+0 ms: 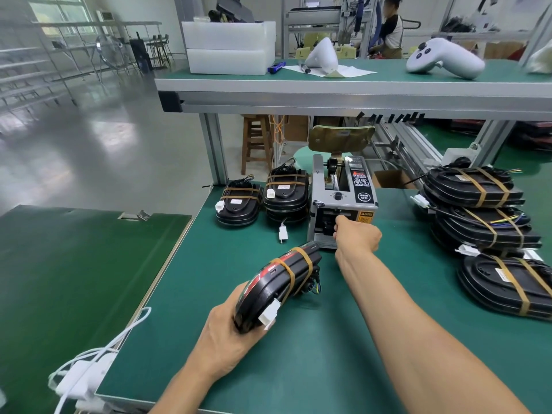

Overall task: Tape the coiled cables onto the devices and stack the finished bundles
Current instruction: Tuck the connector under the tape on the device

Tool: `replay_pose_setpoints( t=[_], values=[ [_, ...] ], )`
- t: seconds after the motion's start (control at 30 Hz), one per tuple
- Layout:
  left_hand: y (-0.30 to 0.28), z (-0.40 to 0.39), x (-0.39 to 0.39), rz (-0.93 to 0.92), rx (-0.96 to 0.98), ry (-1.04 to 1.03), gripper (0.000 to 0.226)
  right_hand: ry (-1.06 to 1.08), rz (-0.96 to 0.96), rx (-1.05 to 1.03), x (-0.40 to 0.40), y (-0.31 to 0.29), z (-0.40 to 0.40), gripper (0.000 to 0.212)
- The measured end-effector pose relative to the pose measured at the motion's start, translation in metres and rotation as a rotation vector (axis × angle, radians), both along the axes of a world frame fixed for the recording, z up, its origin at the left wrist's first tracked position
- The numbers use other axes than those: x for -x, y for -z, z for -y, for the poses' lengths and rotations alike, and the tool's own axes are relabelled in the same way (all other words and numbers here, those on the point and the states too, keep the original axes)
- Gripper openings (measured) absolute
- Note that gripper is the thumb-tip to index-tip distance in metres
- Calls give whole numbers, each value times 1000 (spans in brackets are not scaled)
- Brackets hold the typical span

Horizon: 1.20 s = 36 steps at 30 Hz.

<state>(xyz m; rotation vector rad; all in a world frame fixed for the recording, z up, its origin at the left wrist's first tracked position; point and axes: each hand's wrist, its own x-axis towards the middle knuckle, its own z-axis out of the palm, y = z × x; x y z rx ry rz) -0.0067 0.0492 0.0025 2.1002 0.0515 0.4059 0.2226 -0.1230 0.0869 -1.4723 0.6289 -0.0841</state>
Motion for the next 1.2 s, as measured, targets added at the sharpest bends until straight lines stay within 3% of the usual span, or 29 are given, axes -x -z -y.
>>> replay_pose_setpoints(
  t=[0.13,0.23,0.53,0.83,1.2],
  values=[
    [-1,0,0,8,9,2,67,-112,-76,153,6,4,6,20],
    [0,0,0,13,14,10,67,-304,-62,177,29,15,16,9],
    [4,-2,-1,18,12,5,65,-582,183,-106,86,-7,45,20],
    [3,-2,0,4,64,23,65,-954,399,99,121,-25,33,14],
    [7,-3,-1,-19,85,30,67,-1011,419,194,127,-20,24,15]
  ],
)
